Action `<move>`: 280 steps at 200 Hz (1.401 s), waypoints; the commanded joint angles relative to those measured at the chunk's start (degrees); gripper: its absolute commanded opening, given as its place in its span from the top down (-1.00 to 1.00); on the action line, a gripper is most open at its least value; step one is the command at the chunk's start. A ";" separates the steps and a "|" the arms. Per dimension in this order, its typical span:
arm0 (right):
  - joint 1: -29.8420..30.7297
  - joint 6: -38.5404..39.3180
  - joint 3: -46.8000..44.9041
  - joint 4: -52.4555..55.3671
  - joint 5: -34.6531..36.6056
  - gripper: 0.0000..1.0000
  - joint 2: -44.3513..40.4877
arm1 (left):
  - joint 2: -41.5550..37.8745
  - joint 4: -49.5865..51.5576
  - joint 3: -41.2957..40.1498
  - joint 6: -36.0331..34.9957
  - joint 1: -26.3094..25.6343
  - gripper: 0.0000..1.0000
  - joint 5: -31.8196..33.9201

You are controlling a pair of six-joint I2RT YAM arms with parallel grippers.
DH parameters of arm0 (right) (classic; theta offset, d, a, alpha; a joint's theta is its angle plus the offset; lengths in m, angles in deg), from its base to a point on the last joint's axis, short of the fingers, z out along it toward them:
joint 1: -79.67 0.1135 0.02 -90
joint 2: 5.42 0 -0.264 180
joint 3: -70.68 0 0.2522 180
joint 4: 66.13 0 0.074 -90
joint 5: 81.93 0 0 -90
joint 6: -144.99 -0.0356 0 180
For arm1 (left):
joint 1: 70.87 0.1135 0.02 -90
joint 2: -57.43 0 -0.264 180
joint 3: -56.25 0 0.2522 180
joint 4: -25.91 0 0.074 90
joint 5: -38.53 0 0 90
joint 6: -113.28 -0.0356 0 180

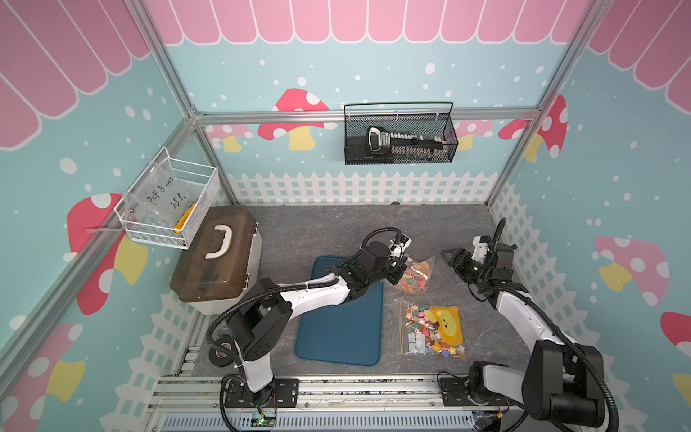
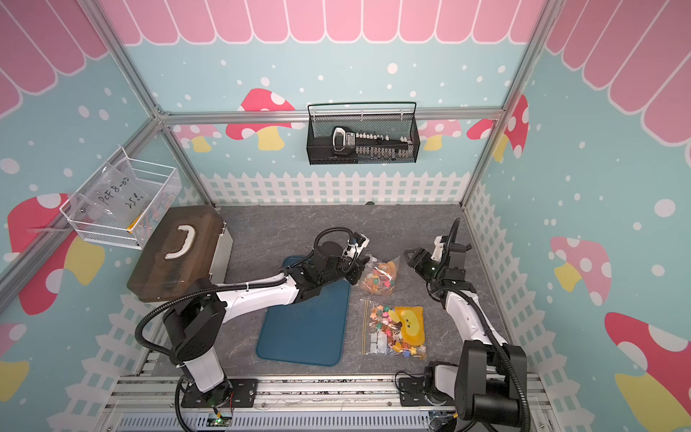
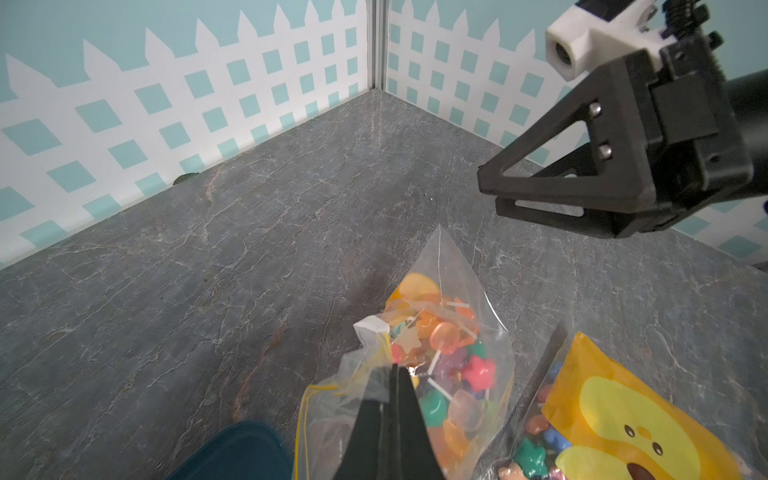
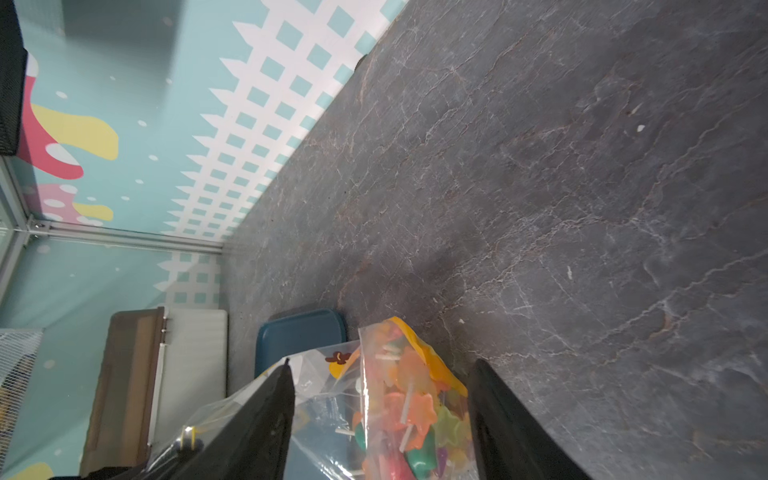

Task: Pour candies out of the ziploc bag
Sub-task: Place the ziploc bag at the center of the board, then pick up the ziploc bag from the center of the board.

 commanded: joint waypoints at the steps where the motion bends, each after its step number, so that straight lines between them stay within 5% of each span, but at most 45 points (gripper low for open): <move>1: -0.33 2.16 0.90 -1.01 -1.59 -0.42 -1.13 | 0.69 -0.64 2.47 0.99 -0.05 0.92 -0.88; 54: -0.07 3.66 3.84 -4.37 -10.58 -0.56 8.60 | 0.95 -0.17 3.18 0.81 -0.19 0.92 -0.87; 105: 3.67 3.44 4.17 -6.24 -8.67 -0.48 14.85 | 1.13 0.36 3.96 0.72 -0.38 0.92 -0.78; 205: 6.15 -1.41 0.57 -10.86 -5.44 0.37 14.75 | 1.31 1.68 4.94 0.37 -0.58 0.92 -0.46; 280: 6.25 1.60 -1.58 -5.61 -2.41 0.03 9.13 | 0.77 1.58 4.84 2.15 -0.58 0.92 -0.08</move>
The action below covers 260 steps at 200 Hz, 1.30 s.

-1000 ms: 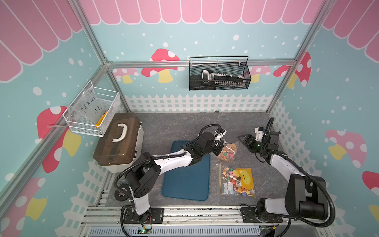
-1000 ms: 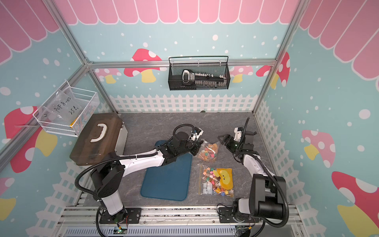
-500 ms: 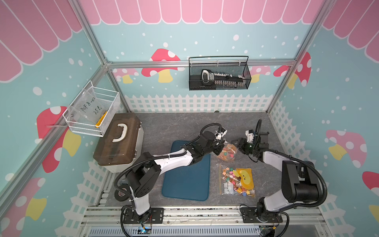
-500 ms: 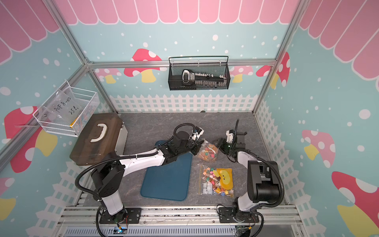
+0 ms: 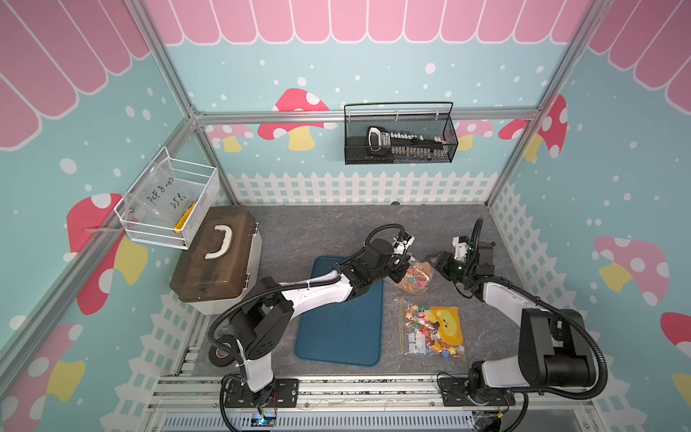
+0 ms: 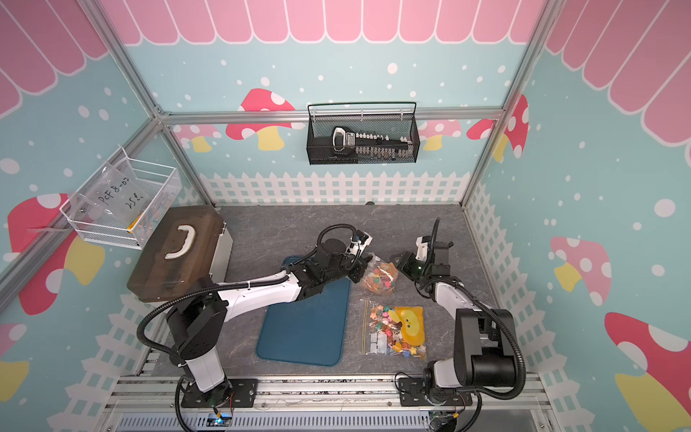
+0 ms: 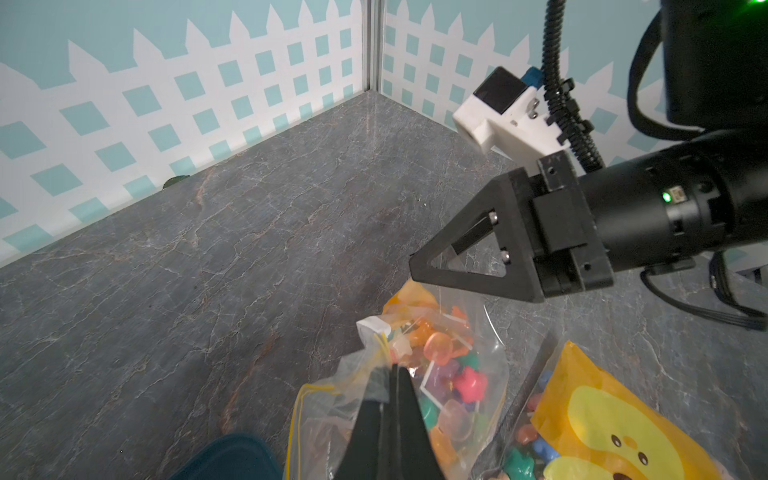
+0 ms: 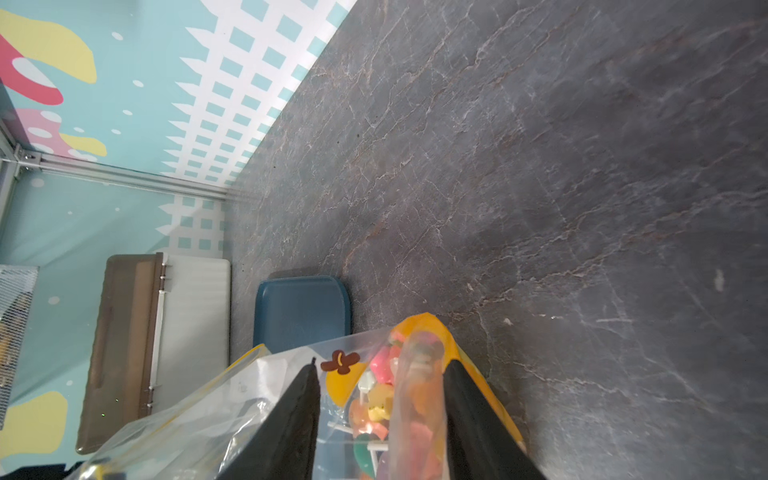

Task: Pour candies out of the ziploc bag
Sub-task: Pick up the ziploc bag from the center of the board.

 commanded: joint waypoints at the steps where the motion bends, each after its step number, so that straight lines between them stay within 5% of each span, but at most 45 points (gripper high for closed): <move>1: 0.50 1.13 -1.79 1.94 1.00 0.03 -1.30 | -0.10 -0.88 1.90 1.07 -0.19 0.92 0.05; 59: 1.82 1.03 -3.77 1.18 1.08 0.16 -0.93 | 0.39 -0.12 2.61 0.95 -0.34 0.93 -0.04; 113: 2.09 0.62 -3.22 2.20 2.64 1.00 -4.14 | -0.48 -0.44 1.75 2.79 -0.28 0.93 0.26; 260: 6.49 2.66 12.67 11.92 1.80 1.00 -7.24 | -15.95 -2.17 -14.11 7.27 -0.09 0.95 9.05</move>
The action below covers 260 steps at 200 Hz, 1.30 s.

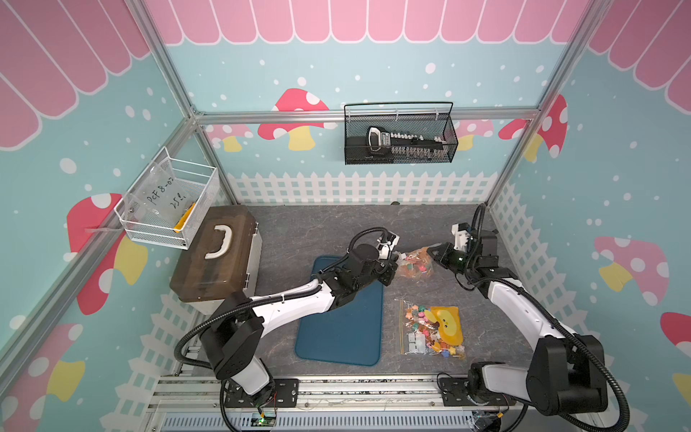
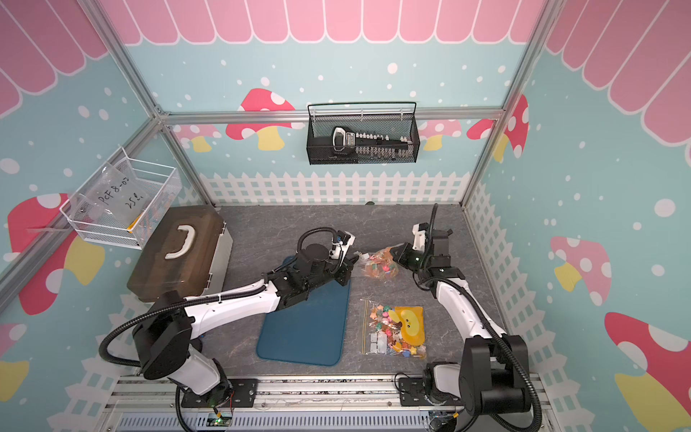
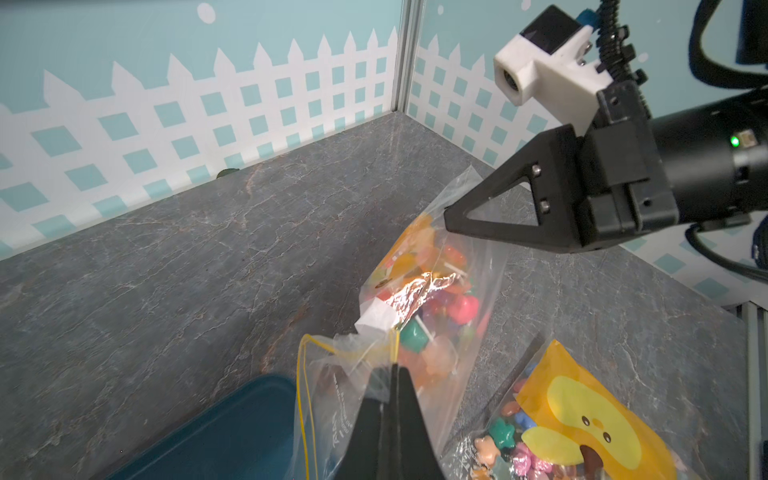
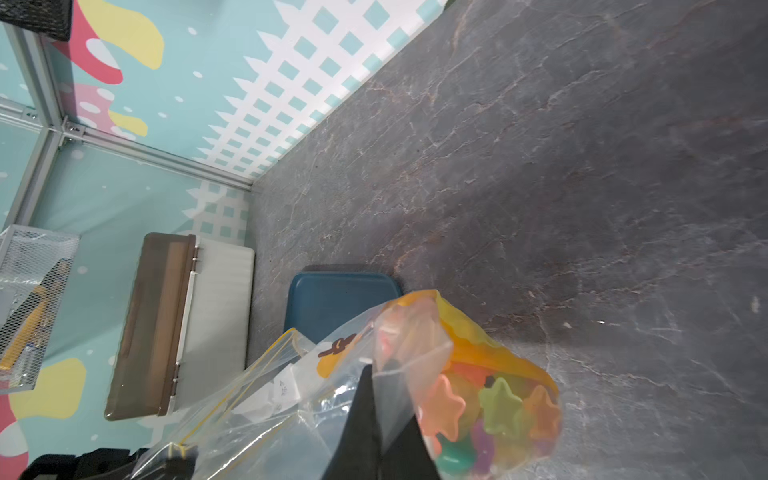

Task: Pour candies out of the ziploc bag
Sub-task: 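Pick up the ziploc bag from the center of the board, then pour the candies out of the ziploc bag onto the tray.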

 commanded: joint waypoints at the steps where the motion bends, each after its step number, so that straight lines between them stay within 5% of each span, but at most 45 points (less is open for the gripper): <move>1: 1.52 0.82 3.63 -0.87 -0.61 1.00 0.34 | -3.04 -1.85 -3.35 2.58 0.01 0.95 3.59; 260: 21.72 2.93 17.64 5.59 6.62 1.00 6.37 | -25.30 -2.45 -30.33 13.89 0.01 0.97 18.50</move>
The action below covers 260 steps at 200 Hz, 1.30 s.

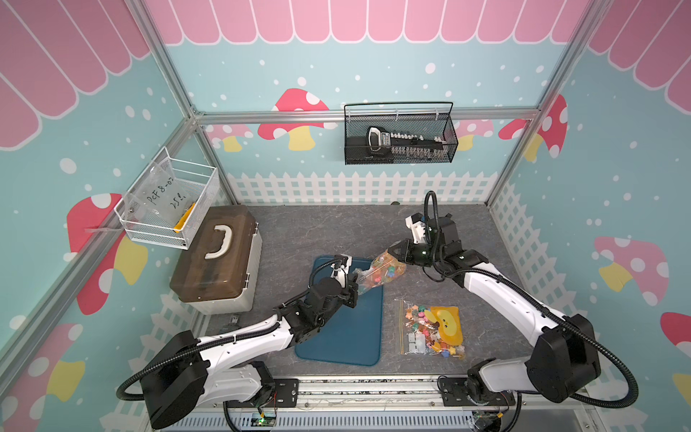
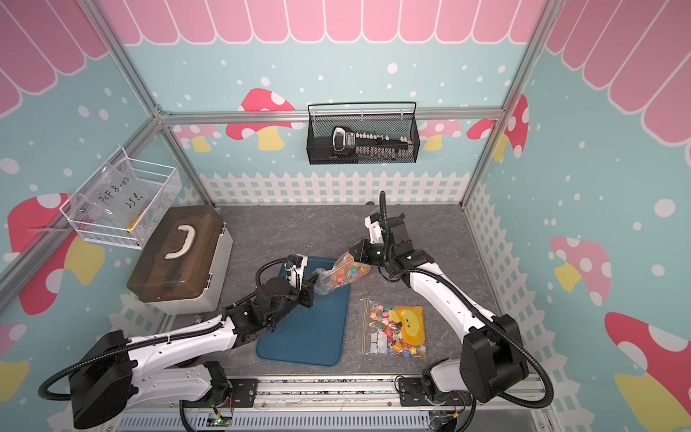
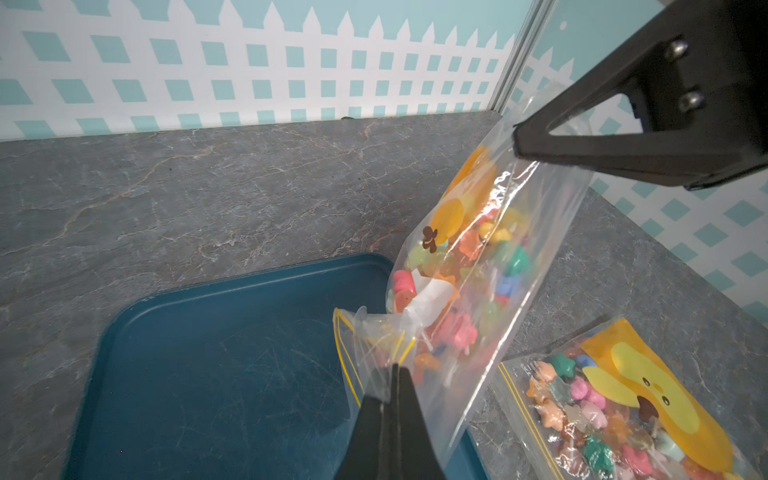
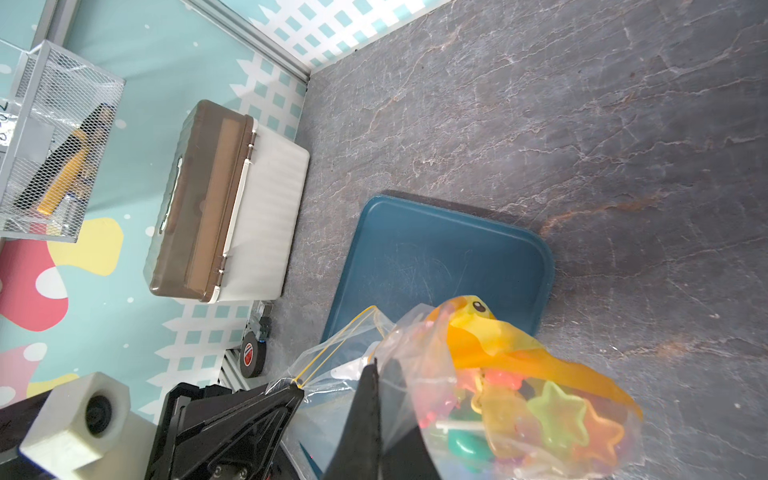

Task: Pour candies out of the ziploc bag
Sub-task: 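Pour the candies out of the ziploc bag onto the tray.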

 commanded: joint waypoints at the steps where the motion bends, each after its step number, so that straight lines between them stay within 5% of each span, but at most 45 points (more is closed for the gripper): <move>1: 0.90 1.12 3.58 -2.98 2.43 1.00 0.11 | -1.99 1.53 -2.44 3.09 0.01 0.97 3.97; 260: 7.63 5.88 12.74 1.75 5.65 1.00 1.50 | -3.60 -0.14 -8.70 10.80 0.45 0.89 6.04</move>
